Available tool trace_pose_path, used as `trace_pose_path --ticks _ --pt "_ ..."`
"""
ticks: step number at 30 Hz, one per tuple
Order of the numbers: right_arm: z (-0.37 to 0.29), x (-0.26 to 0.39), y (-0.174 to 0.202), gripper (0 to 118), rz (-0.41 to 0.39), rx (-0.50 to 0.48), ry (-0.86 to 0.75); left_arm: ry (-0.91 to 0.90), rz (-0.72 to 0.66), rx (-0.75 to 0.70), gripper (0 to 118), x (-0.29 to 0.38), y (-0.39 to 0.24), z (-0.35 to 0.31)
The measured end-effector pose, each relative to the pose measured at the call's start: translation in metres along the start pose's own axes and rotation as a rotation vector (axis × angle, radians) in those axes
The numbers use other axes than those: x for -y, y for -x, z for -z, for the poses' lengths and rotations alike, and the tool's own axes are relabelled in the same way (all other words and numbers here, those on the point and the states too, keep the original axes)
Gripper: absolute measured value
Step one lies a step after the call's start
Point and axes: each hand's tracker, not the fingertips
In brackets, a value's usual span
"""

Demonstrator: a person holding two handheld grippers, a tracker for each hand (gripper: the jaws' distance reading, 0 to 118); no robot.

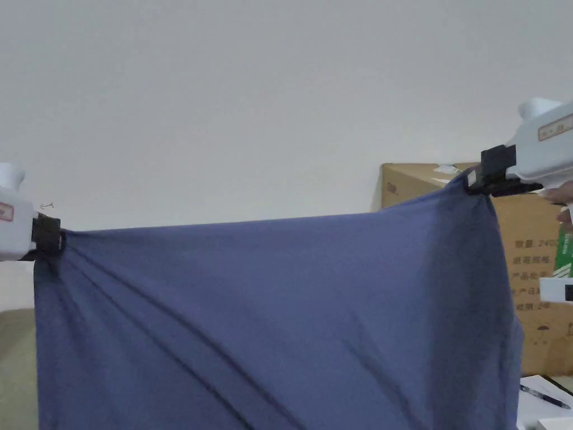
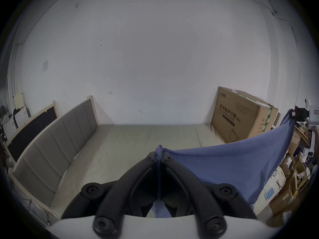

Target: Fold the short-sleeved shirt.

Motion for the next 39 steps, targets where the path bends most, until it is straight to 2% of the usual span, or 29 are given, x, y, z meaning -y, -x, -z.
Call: trace_pose_path --ticks 2,6,9,13,17,23,25,30,32,35,39 --pt "0.008 -0.022 0.010 1 -0.006 0.017 -0.026 -0.014 0.012 -0.017 2 -0.021 -0.002 0.007" --pt "0.039 -0.069 0.033 1 -0.069 0.091 -0.104 -0.016 0.020 -0.040 2 -0.050 0.000 0.039" --pt "0.066 -0.100 0.050 1 -0.126 0.148 -0.156 -0.006 0.002 -0.041 2 -0.057 0.003 0.072" --pt "0.104 -0.140 0.068 1 -0.150 0.180 -0.197 0.020 -0.003 -0.033 2 -0.057 0.004 0.122" --pt "0.142 -0.158 0.078 1 -0.203 0.237 -0.270 -0.005 0.002 -0.048 2 -0.070 0.002 0.166" --pt "0.191 -0.150 0.084 1 -0.255 0.353 -0.389 -0.166 -0.015 -0.123 2 -0.106 -0.002 0.210" --pt "0.203 -0.136 0.083 1 -0.242 0.347 -0.447 -0.220 -0.007 -0.151 2 -0.109 -0.003 0.218" --pt "0.253 -0.070 0.069 1 -0.205 0.312 -0.418 -0.191 0.015 -0.199 2 -0.075 0.003 0.257" --pt "0.279 -0.029 0.058 1 -0.178 0.271 -0.306 -0.127 0.003 -0.174 2 -0.045 0.005 0.275" --pt "0.320 0.060 0.035 1 -0.092 0.244 -0.083 0.023 -0.046 -0.116 2 0.023 0.005 0.305" --pt "0.343 0.212 0.009 1 -0.034 0.158 0.207 0.214 -0.122 -0.024 2 0.147 -0.001 0.322"
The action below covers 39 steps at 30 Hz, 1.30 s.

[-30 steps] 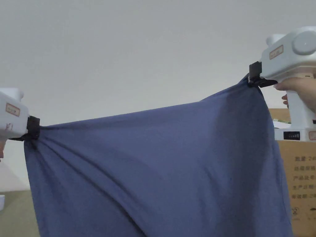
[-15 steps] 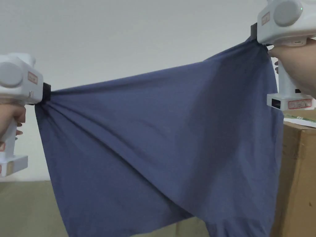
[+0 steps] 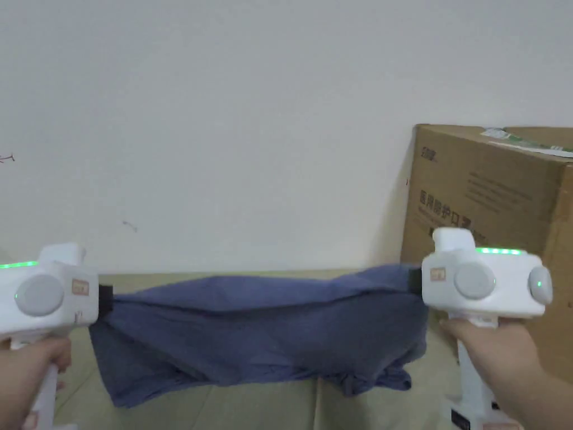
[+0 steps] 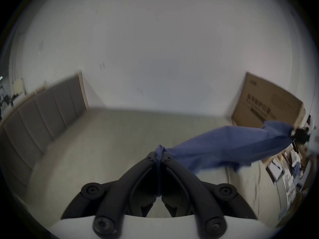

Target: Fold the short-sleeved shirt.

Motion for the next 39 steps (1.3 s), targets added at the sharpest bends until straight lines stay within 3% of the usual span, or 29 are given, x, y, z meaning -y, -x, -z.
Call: trace_pose_path --ticks 4,9,13,15,23,26,31,32,33,35,36,39 --pt "0.008 0.134 -0.024 1 -0.066 -0.019 0.300 0.212 -0.015 -0.003 2 0.114 0.017 0.005" --pt "-0.068 0.223 -0.057 1 0.037 -0.145 0.447 0.284 0.019 0.075 2 0.212 0.044 -0.046" --pt "-0.137 0.268 -0.076 1 -0.047 -0.175 0.509 0.341 0.045 0.046 2 0.267 0.061 -0.104" --pt "-0.165 0.285 -0.086 1 -0.076 -0.152 0.548 0.351 0.046 0.043 2 0.286 0.068 -0.133" --pt "-0.233 0.329 -0.125 1 -0.045 -0.059 0.605 0.373 0.082 0.106 2 0.336 0.077 -0.213" --pt "-0.235 0.333 -0.126 1 -0.042 0.045 0.630 0.379 0.135 0.109 2 0.349 0.067 -0.223" --pt "-0.228 0.337 -0.116 2 -0.036 0.069 0.631 0.406 0.154 0.084 3 0.358 0.063 -0.227" --pt "-0.228 0.338 -0.114 8 -0.030 0.075 0.619 0.410 0.158 0.075 4 0.359 0.063 -0.228" --pt "-0.230 0.339 -0.113 31 -0.019 0.081 0.605 0.411 0.162 0.072 25 0.360 0.062 -0.229" --pt "-0.235 0.340 -0.114 100 0.005 0.104 0.597 0.405 0.195 0.012 88 0.362 0.062 -0.234" --pt "-0.239 0.340 -0.115 118 0.017 0.106 0.590 0.394 0.192 0.007 117 0.361 0.064 -0.238" --pt "-0.266 0.328 -0.118 111 0.079 0.043 0.430 0.278 0.113 0.093 116 0.344 0.066 -0.268"
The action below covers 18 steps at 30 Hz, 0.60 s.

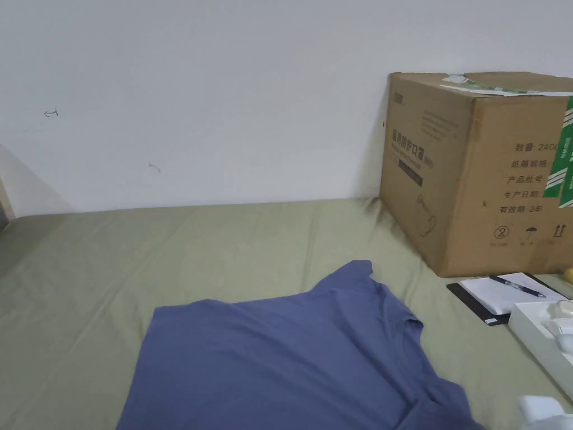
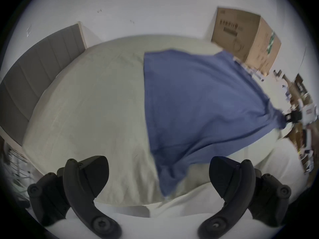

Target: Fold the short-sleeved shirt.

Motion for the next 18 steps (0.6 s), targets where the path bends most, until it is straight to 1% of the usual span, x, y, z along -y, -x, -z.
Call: trace_pose_path --ticks 1,2,3,4,5,6,7,8,9,10,11,12,13,14,15,16,18 --pt "-0.011 -0.001 0.004 111 -0.011 -0.012 -0.031 -0.044 -0.020 0.048 116 -0.004 -0.004 -0.013" --pt "-0.026 -0.003 0.009 111 -0.028 -0.043 -0.103 -0.104 -0.041 0.050 115 -0.008 -0.011 -0.025" --pt "-0.038 -0.003 0.017 111 -0.035 -0.049 -0.170 -0.169 -0.059 0.065 116 -0.010 -0.018 -0.037" --pt "-0.054 -0.003 0.027 109 -0.027 -0.062 -0.249 -0.236 -0.081 0.078 115 -0.012 -0.026 -0.050" --pt "-0.072 0.000 0.036 107 0.002 -0.130 -0.348 -0.300 -0.094 0.088 115 -0.014 -0.033 -0.063" --pt "-0.088 0.003 0.046 98 0.026 -0.202 -0.444 -0.347 -0.103 0.108 109 -0.013 -0.039 -0.073" --pt "-0.103 0.009 0.054 83 0.036 -0.276 -0.534 -0.411 -0.118 0.128 93 -0.010 -0.047 -0.082" --pt "-0.116 0.017 0.063 65 0.025 -0.313 -0.612 -0.496 -0.133 0.136 75 -0.006 -0.054 -0.094" --pt "-0.124 0.022 0.072 57 0.015 -0.308 -0.674 -0.551 -0.143 0.134 64 -0.002 -0.060 -0.101" --pt "-0.134 0.028 0.085 57 -0.001 -0.276 -0.739 -0.582 -0.144 0.121 64 0.000 -0.067 -0.107" --pt "-0.138 0.033 0.096 27 -0.022 -0.228 -0.777 -0.594 -0.129 0.088 26 0.002 -0.074 -0.108" --pt "-0.143 0.036 0.103 0 -0.042 -0.186 -0.803 -0.610 -0.102 0.064 0 0.003 -0.080 -0.112" --pt "-0.147 0.038 0.108 0 -0.047 -0.186 -0.813 -0.639 -0.080 0.055 0 0.005 -0.084 -0.115" --pt "-0.144 0.037 0.112 0 -0.061 -0.232 -0.804 -0.657 -0.049 0.079 0 0.004 -0.087 -0.119" --pt "-0.146 0.037 0.115 0 -0.075 -0.258 -0.802 -0.684 -0.028 0.054 0 0.005 -0.091 -0.120" --pt "-0.148 0.037 0.117 0 -0.083 -0.253 -0.796 -0.708 -0.014 0.021 0 0.005 -0.093 -0.124" --pt "-0.146 0.035 0.121 0 -0.106 -0.224 -0.770 -0.689 -0.005 0.016 0 -0.007 -0.089 -0.130"
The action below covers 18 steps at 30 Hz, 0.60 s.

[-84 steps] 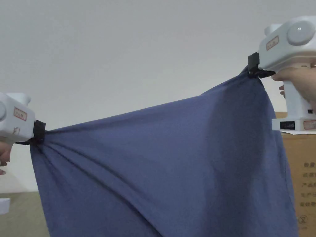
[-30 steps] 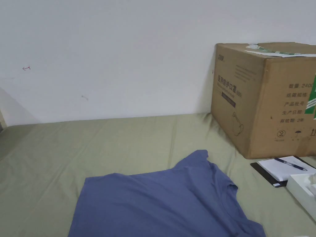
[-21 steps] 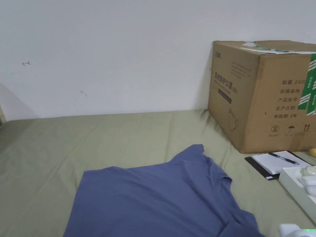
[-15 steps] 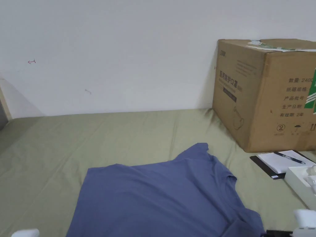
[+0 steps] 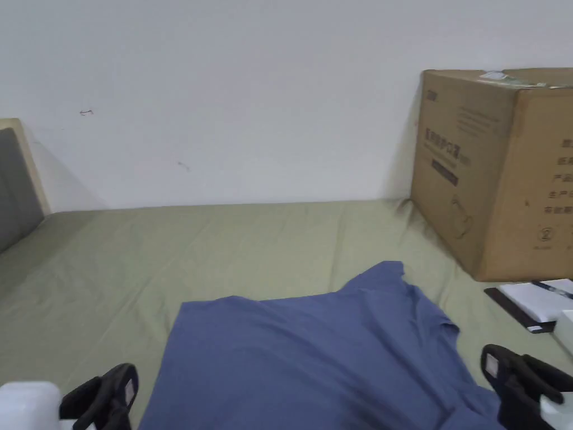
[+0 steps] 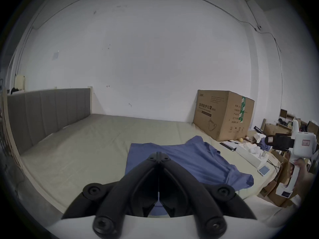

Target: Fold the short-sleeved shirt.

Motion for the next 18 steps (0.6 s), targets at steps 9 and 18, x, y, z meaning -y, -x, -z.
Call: trace_pose_path --ticks 9,18 --pt "0.009 0.016 -0.003 0 -0.036 -0.045 0.144 0.843 -0.188 0.036 5 0.033 0.090 0.105" --pt "0.014 0.029 -0.007 0 -0.046 -0.040 0.213 1.018 -0.195 -0.086 107 0.114 0.109 0.122"
